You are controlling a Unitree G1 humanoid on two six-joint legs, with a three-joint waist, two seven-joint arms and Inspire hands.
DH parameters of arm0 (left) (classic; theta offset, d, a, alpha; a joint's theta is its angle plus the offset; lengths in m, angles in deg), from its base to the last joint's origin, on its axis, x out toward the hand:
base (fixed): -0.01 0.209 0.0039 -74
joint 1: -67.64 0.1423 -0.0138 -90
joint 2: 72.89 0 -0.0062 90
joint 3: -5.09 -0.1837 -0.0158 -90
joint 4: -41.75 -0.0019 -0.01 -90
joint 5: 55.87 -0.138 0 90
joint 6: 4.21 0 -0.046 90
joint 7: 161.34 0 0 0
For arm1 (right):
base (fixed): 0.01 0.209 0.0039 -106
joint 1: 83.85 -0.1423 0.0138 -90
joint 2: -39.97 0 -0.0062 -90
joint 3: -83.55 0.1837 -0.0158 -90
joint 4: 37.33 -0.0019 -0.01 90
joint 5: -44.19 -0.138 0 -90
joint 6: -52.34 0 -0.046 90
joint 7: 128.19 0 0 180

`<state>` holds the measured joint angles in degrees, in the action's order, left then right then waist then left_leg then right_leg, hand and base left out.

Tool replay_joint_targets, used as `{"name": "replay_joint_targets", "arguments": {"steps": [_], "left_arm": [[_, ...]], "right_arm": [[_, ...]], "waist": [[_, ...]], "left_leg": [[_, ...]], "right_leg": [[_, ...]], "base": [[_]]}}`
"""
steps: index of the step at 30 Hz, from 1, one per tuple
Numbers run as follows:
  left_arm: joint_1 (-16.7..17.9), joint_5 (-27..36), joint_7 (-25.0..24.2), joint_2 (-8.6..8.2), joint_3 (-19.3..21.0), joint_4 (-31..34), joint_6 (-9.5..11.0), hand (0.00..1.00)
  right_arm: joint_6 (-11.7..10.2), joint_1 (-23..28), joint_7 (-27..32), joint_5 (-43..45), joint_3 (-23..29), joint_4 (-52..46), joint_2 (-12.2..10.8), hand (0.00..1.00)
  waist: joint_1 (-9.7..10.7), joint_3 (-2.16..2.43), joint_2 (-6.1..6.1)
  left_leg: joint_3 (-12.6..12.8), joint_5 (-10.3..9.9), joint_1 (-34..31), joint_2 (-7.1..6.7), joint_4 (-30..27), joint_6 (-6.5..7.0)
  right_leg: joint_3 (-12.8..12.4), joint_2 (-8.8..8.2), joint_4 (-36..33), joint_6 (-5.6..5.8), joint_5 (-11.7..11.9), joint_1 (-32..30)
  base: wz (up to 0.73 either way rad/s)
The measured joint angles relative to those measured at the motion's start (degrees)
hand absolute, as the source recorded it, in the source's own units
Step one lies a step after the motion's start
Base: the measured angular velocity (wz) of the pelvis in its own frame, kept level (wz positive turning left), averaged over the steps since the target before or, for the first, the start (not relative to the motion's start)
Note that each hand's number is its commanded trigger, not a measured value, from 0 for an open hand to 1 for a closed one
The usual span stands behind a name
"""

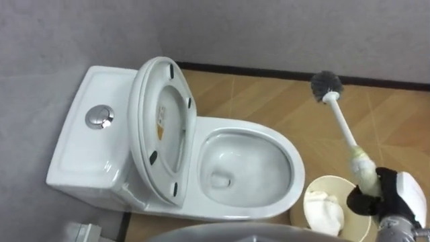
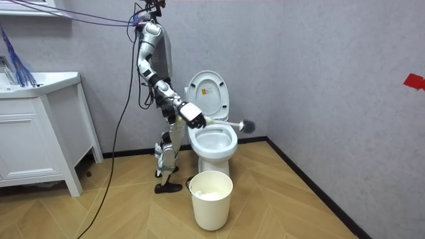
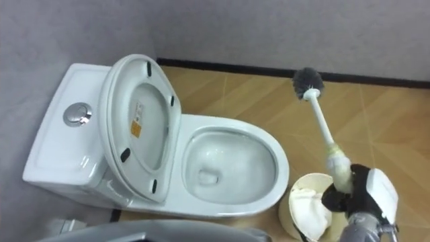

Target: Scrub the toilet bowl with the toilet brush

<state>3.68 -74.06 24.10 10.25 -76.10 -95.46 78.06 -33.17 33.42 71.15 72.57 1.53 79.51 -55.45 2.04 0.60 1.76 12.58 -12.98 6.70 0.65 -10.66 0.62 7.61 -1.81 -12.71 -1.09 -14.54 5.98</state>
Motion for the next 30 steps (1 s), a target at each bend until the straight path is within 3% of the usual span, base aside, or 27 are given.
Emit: {"name": "replay_joint_targets", "arguments": {"steps": [6,13,18,23,24,25,30], "left_arm": [[-2.2,-0.1,-1.3,-0.02,-0.5,0.1,-2.4,0.00],[-2.7,-0.1,-1.9,0.04,-1.1,-0.1,-3.7,0.00],[-2.8,-0.1,-2.2,-0.26,-1.3,-0.4,-4.5,0.00],[-3.0,0.0,-3.1,-0.31,-1.3,-1.4,-5.0,0.00],[-3.0,0.0,-3.4,-0.31,-1.2,-1.8,-5.2,0.00],[-3.0,0.0,-3.4,-0.31,-1.2,-2.1,-5.2,0.00],[-3.7,0.0,-4.0,-0.32,-0.7,-5.4,-5.7,0.00]], "right_arm": [[1.7,-2.8,0.0,-3.9,-0.1,8.5,-1.3,1.00],[2.6,-7.0,-0.1,-6.0,-1.3,18.6,-1.4,1.00],[3.8,-10.4,-2.6,-8.4,-2.3,28.1,-1.5,1.00],[4.8,-10.4,-4.9,-11.2,-2.2,31.7,-1.5,1.00],[5.1,-10.7,-5.2,-12.6,-2.1,33.2,-1.5,0.18],[5.2,-10.9,-5.3,-13.4,-2.1,33.9,-1.5,0.00],[5.6,-12.9,-6.6,-19.9,-0.3,39.1,-1.5,0.00]], "waist": [[-0.3,-0.15,-0.76],[-0.6,-0.16,-0.39],[-0.8,-0.19,-0.05],[-0.8,-0.30,0.10],[-0.9,-0.30,0.09],[-1.0,-0.31,0.07],[-0.8,-0.55,-0.35]], "left_leg": [[1.0,-0.1,-0.1,0.42,0.5,0.17],[1.1,-0.1,0.1,0.42,0.9,0.18],[0.4,-0.1,0.0,0.30,0.8,0.17],[-1.1,-0.1,0.2,-0.16,0.4,0.18],[-1.2,-0.1,0.3,-0.13,0.4,0.18],[-1.3,-0.1,0.3,-0.09,0.4,0.18],[-2.0,-0.2,0.8,-0.13,0.4,0.19]], "right_leg": [[-1.3,0.29,0.3,0.22,0.7,-0.4],[-1.3,0.67,1.2,0.23,1.2,0.0],[-1.0,0.33,1.5,0.24,1.2,0.3],[-0.2,0.22,2.9,0.33,1.1,1.4],[-0.2,0.22,2.9,0.33,1.1,1.5],[-0.2,0.23,2.9,0.33,1.1,1.6],[-0.1,0.19,3.1,0.35,1.1,2.2]], "base": [[-0.12],[-0.01],[0.05],[0.13],[0.00],[0.00],[0.00]]}}
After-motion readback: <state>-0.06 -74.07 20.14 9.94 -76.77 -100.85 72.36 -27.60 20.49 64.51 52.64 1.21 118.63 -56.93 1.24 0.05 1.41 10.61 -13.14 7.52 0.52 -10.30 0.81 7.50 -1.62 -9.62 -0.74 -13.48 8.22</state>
